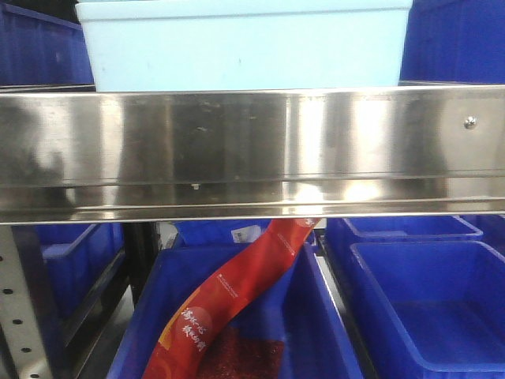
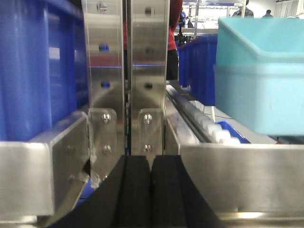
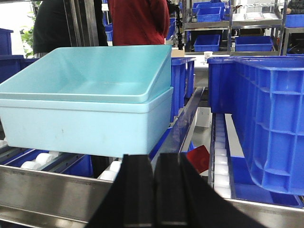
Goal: Move two blue bins to right shelf middle
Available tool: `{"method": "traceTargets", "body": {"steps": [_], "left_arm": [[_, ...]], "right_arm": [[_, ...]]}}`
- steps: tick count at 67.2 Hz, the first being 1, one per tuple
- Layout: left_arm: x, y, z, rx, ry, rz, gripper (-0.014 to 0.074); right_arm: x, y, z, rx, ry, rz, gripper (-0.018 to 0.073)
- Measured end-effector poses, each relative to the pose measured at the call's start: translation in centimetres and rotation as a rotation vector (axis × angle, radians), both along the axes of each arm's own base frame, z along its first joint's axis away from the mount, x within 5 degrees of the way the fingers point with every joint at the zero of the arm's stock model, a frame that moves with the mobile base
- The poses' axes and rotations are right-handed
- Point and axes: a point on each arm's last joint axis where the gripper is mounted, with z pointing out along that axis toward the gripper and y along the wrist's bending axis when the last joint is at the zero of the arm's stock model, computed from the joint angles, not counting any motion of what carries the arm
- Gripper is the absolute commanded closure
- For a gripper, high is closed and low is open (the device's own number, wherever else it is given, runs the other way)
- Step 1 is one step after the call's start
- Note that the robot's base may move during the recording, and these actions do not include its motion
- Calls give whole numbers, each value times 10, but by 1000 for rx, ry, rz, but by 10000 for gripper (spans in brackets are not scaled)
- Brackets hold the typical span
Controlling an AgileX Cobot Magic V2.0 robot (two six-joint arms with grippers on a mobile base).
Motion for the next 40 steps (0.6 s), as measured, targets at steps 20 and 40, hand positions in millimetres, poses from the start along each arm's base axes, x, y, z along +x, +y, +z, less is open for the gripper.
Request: {"method": "traceTargets", "body": {"steps": [20, 40], "left_arm": [[0, 0, -1, -2, -19, 0, 707], [0, 0, -1, -3, -27, 0, 707]], "right_arm": [[0, 0, 0, 0, 0, -2, 721], [0, 0, 0, 0, 0, -2, 721]]}}
